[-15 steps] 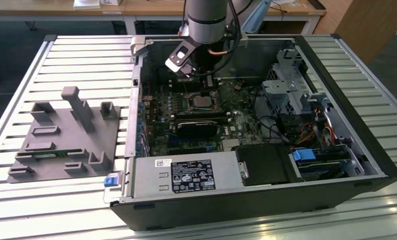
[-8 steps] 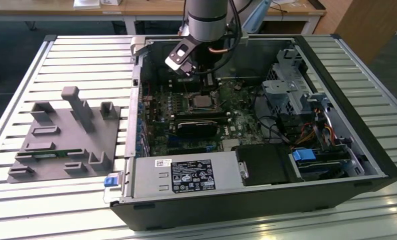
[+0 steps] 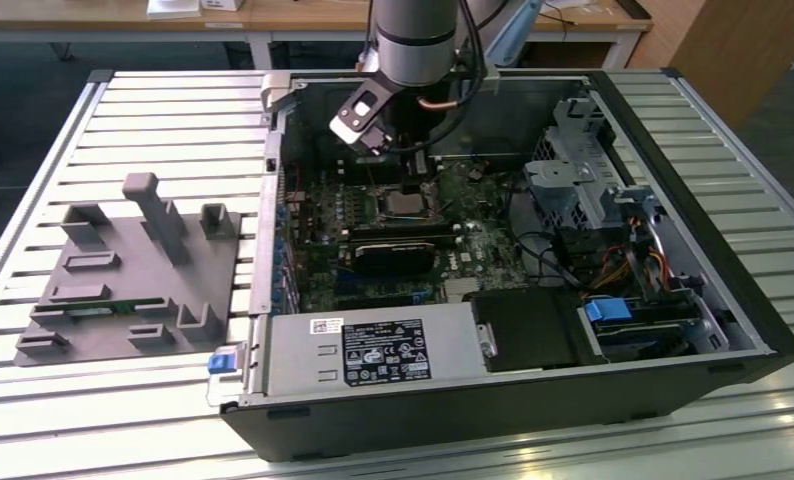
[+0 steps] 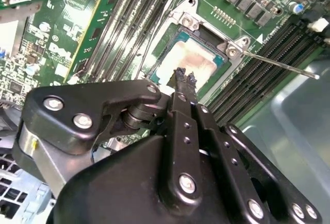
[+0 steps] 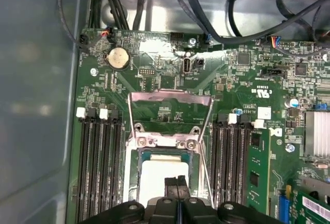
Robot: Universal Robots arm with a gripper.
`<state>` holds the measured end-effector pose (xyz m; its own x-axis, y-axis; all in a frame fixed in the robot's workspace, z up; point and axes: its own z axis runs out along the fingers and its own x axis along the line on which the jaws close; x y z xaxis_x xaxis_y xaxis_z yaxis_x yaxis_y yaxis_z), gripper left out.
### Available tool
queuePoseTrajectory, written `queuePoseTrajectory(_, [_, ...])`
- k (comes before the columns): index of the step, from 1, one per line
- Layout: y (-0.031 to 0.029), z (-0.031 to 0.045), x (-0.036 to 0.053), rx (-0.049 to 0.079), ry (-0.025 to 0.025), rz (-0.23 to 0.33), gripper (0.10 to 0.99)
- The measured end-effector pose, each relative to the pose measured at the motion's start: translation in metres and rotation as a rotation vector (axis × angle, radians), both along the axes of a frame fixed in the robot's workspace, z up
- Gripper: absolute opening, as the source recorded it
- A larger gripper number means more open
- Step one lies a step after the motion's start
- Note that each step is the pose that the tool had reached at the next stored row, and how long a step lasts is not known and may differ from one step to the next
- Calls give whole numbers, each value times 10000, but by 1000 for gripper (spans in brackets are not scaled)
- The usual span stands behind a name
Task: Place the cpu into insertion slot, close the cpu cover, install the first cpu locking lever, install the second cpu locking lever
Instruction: 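Close the cpu cover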
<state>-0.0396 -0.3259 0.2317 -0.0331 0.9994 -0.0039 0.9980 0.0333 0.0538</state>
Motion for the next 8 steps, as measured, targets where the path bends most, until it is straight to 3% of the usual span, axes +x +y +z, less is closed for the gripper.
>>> queuePoseTrajectory(5, [0,189,0,2,18,0,106])
queuePoseTrajectory(8, [0,233,12,4,37,1,106])
